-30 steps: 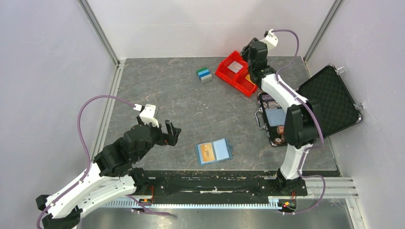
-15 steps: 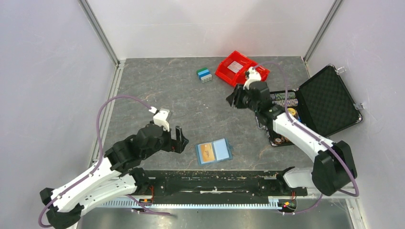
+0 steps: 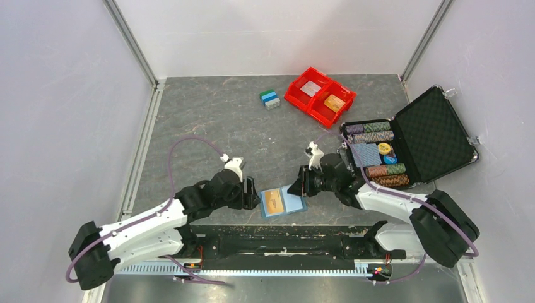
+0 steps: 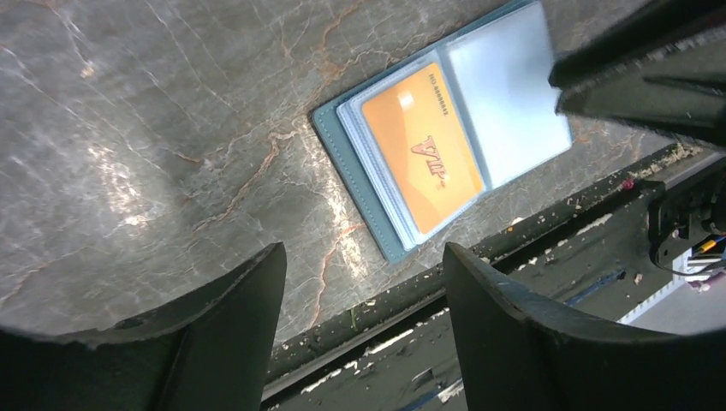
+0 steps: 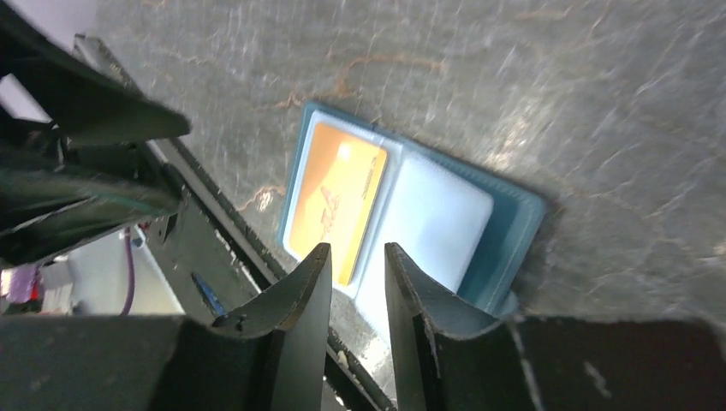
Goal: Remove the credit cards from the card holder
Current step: Remove the credit card from the card holder.
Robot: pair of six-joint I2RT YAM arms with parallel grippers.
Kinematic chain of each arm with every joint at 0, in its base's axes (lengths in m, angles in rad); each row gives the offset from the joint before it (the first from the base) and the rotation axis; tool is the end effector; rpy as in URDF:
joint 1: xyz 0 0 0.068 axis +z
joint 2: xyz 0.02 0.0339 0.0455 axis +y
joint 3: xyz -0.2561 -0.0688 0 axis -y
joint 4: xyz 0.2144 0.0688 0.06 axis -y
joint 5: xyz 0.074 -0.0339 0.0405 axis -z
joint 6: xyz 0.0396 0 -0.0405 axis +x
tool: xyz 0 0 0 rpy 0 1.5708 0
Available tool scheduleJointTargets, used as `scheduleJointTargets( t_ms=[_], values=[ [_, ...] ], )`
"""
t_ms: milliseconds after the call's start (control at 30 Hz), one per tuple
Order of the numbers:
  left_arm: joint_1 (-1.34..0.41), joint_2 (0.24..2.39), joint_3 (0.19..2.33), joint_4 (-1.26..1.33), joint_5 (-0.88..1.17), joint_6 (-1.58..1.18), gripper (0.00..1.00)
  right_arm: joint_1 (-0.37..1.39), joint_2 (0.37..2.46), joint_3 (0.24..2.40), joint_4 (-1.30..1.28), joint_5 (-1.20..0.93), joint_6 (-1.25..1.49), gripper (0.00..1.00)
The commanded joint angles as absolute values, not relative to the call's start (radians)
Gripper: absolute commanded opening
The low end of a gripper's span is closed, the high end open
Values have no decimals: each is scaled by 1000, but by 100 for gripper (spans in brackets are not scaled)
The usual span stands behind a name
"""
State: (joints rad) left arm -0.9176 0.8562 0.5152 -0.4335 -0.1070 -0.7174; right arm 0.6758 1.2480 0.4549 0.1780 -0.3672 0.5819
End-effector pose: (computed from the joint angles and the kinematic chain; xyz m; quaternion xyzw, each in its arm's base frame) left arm 0.0978 -0.1208 0.2125 0.0714 0.9179 -0.2487 0.3008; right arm 0.1648 0.1503 0.1817 -0.1248 0.8682 0.3971 0.2703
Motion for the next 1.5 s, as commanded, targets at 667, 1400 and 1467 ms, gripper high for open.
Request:
scheduleJointTargets(
  t_ms=[667,1400,1467],
  values=[
    [-920,1142,345,136,-5,-834,44,767,1430,351,543,-432,687,29],
    [-920,1275,306,208,73,-835,24,769,1448,377,417,-330,657,33],
    [-920,1277,307,196,71,-833,22,769,1420,377,406,-311,652,33]
  ],
)
